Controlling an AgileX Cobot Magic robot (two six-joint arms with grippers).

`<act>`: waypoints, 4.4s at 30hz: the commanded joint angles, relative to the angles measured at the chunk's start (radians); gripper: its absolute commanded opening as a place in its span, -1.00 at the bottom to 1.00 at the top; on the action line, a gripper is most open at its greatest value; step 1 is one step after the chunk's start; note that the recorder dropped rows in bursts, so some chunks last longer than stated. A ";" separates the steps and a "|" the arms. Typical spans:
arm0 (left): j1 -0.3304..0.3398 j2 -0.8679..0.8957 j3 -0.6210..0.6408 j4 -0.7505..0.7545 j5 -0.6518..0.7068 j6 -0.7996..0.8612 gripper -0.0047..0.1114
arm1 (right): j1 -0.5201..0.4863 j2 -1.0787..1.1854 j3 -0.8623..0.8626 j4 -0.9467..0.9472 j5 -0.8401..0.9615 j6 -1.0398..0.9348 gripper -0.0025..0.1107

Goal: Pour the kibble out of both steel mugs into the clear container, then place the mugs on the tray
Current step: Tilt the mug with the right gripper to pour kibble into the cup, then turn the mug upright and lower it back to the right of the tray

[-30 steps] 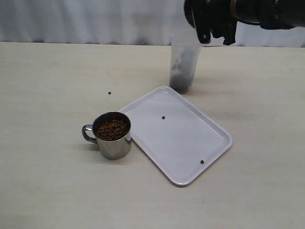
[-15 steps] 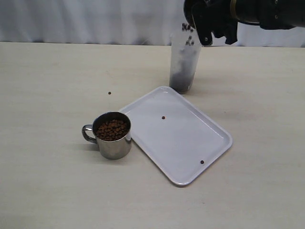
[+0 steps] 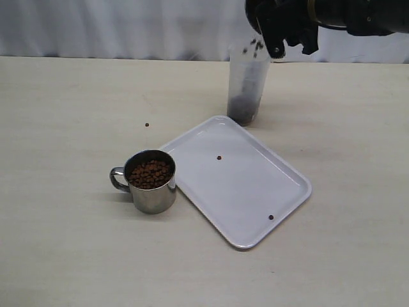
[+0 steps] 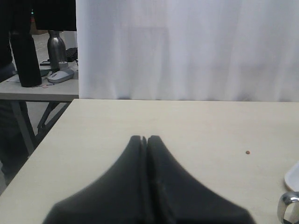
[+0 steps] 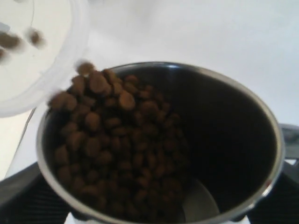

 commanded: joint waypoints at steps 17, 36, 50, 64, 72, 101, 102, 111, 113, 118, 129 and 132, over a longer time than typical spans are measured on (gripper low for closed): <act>-0.005 -0.003 0.003 -0.005 -0.008 -0.001 -0.92 | 0.012 -0.001 -0.012 0.000 0.018 -0.184 -0.88; -0.005 -0.003 0.003 -0.005 -0.008 -0.001 -0.92 | 0.012 -0.001 -0.012 0.000 0.015 -0.312 -0.88; -0.005 -0.003 0.003 -0.005 -0.008 -0.001 -0.92 | 0.054 -0.001 -0.012 0.000 0.086 -0.372 -0.88; -0.005 -0.003 0.003 -0.005 -0.008 -0.001 -0.92 | 0.071 -0.001 -0.010 0.000 0.150 -0.427 -0.88; -0.005 -0.003 0.003 -0.005 -0.008 -0.001 -0.92 | 0.093 -0.001 -0.008 0.000 0.155 -0.454 -0.88; -0.005 -0.003 0.003 -0.005 -0.008 -0.001 -0.92 | 0.126 0.000 0.041 0.000 0.252 -0.558 -0.88; -0.005 -0.003 0.003 -0.005 -0.008 -0.001 -0.92 | 0.128 -0.002 0.041 0.000 0.254 -0.550 -0.88; -0.005 -0.003 0.003 -0.005 -0.008 -0.001 -0.92 | 0.114 -0.013 0.039 0.000 0.307 -0.281 -0.88; -0.005 -0.003 0.003 -0.005 -0.008 -0.001 -0.92 | 0.107 -0.029 0.039 0.000 0.303 -0.118 -0.88; -0.005 -0.003 0.003 -0.005 -0.008 -0.001 -0.92 | 0.069 -0.098 0.039 0.000 0.223 0.263 -0.88; -0.005 -0.003 0.003 -0.005 -0.008 -0.001 -0.92 | -0.124 -0.243 0.178 0.214 -0.122 0.824 -0.88; -0.005 -0.003 0.003 -0.005 -0.008 -0.001 -0.92 | -0.235 -0.264 0.264 0.214 -0.403 0.893 -0.88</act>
